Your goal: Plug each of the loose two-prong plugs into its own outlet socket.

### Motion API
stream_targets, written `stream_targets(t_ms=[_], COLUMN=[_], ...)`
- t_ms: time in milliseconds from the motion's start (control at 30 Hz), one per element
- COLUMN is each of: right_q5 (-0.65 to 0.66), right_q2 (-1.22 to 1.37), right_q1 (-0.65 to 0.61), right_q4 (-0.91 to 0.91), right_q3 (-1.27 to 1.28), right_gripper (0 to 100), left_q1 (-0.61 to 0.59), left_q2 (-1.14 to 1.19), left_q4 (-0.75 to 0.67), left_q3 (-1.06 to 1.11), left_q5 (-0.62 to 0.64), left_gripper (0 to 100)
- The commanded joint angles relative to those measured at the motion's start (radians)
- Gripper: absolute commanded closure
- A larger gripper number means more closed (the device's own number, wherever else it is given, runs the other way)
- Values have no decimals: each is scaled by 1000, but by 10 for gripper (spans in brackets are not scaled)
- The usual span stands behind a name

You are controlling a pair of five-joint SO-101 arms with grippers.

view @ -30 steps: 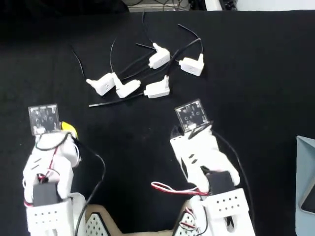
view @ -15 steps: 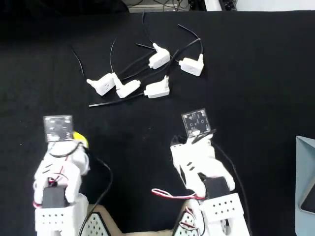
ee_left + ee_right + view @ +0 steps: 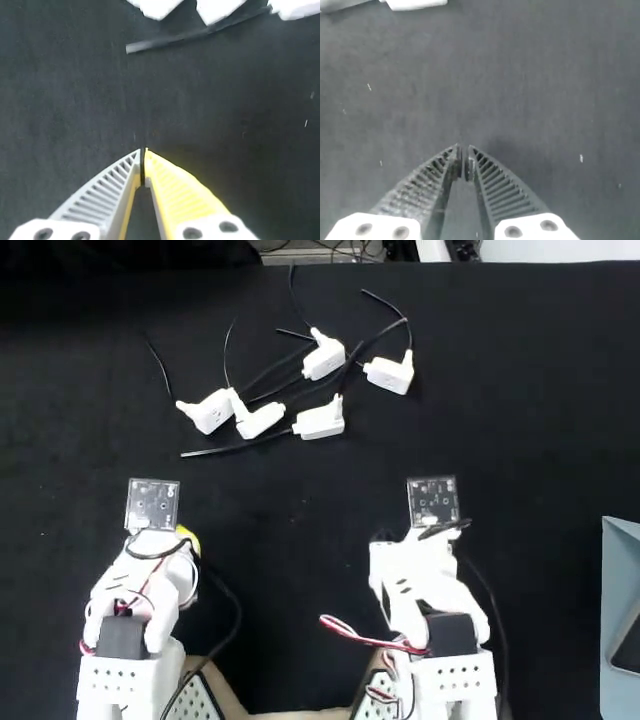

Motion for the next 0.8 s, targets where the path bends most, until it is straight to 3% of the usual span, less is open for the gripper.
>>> stream_targets(t_ms=[0,300,767], right_q5=[-6,-6,-6], right_q2=[-16,-18,-18], right_q1=[17,17,15], right_q4=[78,133,133], right_q3=[-4,-4,-4], right_gripper=[983,985,985], left_q1=[8,8,10], left_q2=[-5,-8,-5], left_q4=[91,226,221], left_q3=[19,19,19], left_q5=[-2,3,5], left_gripper=[970,970,970])
